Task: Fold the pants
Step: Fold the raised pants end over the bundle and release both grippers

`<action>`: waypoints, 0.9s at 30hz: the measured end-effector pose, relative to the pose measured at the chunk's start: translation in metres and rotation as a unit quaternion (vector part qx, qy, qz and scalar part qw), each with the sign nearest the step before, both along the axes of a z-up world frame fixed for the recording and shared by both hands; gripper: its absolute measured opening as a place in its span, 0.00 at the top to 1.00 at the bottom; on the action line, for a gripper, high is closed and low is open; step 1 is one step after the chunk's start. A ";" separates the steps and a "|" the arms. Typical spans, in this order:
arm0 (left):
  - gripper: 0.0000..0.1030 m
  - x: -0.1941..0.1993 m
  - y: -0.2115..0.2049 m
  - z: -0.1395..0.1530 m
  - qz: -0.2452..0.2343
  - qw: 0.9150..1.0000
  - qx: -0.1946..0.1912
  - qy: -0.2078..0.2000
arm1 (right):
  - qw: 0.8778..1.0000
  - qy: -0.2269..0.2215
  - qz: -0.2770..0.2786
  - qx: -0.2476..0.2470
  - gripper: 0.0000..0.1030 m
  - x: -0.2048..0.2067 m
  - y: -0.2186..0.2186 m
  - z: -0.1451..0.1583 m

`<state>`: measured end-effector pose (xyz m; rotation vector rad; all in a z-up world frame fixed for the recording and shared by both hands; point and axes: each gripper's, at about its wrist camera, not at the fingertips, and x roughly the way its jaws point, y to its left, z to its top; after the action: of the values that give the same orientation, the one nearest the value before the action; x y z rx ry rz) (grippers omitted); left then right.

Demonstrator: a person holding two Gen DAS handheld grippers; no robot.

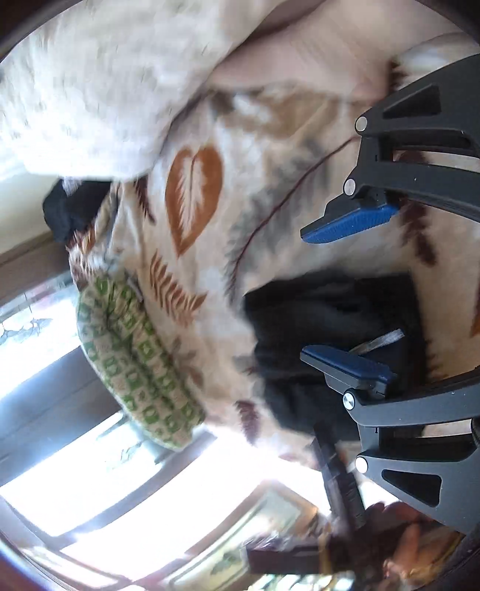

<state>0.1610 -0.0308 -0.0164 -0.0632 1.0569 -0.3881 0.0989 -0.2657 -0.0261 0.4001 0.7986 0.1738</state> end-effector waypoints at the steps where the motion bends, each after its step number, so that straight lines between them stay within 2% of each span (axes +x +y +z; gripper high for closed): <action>1: 0.49 0.003 -0.003 -0.003 -0.003 1.000 0.009 0.003 | 1.000 0.006 0.011 0.008 0.46 0.013 -0.001 -0.003; 4: 0.52 0.011 -0.006 -0.019 0.003 0.999 0.038 0.015 | 0.998 0.035 0.040 0.032 0.53 0.059 0.003 -0.017; 6: 0.56 0.012 0.001 -0.029 0.015 0.999 0.036 0.024 | 0.996 0.048 0.052 0.049 0.54 0.077 0.006 -0.025; 8: 0.56 0.013 0.008 -0.037 0.022 0.999 0.034 0.026 | 0.993 0.065 0.061 0.071 0.64 0.092 0.010 -0.034; 9: 0.56 0.012 0.011 -0.038 0.020 0.999 0.029 0.024 | 0.991 0.072 0.073 0.088 0.82 0.098 0.013 -0.038; 10: 0.56 0.012 0.011 -0.038 0.019 0.999 0.031 0.022 | 0.990 0.070 0.081 0.089 0.83 0.100 0.018 -0.037; 11: 0.56 0.013 0.012 -0.039 0.017 0.999 0.032 0.021 | 0.992 0.056 0.095 0.066 0.85 0.101 0.026 -0.032; 13: 0.53 0.014 0.014 -0.039 0.023 0.999 0.039 0.016 | 0.993 0.040 0.112 0.027 0.87 0.103 0.040 -0.024; 16: 0.53 0.016 0.023 -0.043 0.037 0.999 0.013 0.020 | 0.996 0.022 0.084 -0.012 0.88 0.104 0.039 -0.020; 19: 0.53 0.014 0.020 -0.043 0.040 0.999 0.021 0.012 | 0.998 0.041 0.044 -0.017 0.89 0.109 0.025 -0.035; 22: 0.52 0.013 0.014 -0.044 0.039 0.998 0.041 0.004 | 0.996 0.070 0.013 -0.045 0.90 0.104 0.013 -0.053; 23: 0.52 0.013 0.015 -0.043 0.041 0.998 0.038 0.005 | 0.996 0.082 0.009 -0.028 0.90 0.102 0.003 -0.059; 27: 0.53 0.007 0.025 -0.035 0.051 0.999 0.014 0.007 | 0.997 0.066 0.004 0.045 0.86 0.081 -0.030 -0.046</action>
<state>0.1682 -0.0060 -0.0516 -0.0957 1.0683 -0.2807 0.1802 -0.2957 -0.0717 0.4972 0.9239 0.1920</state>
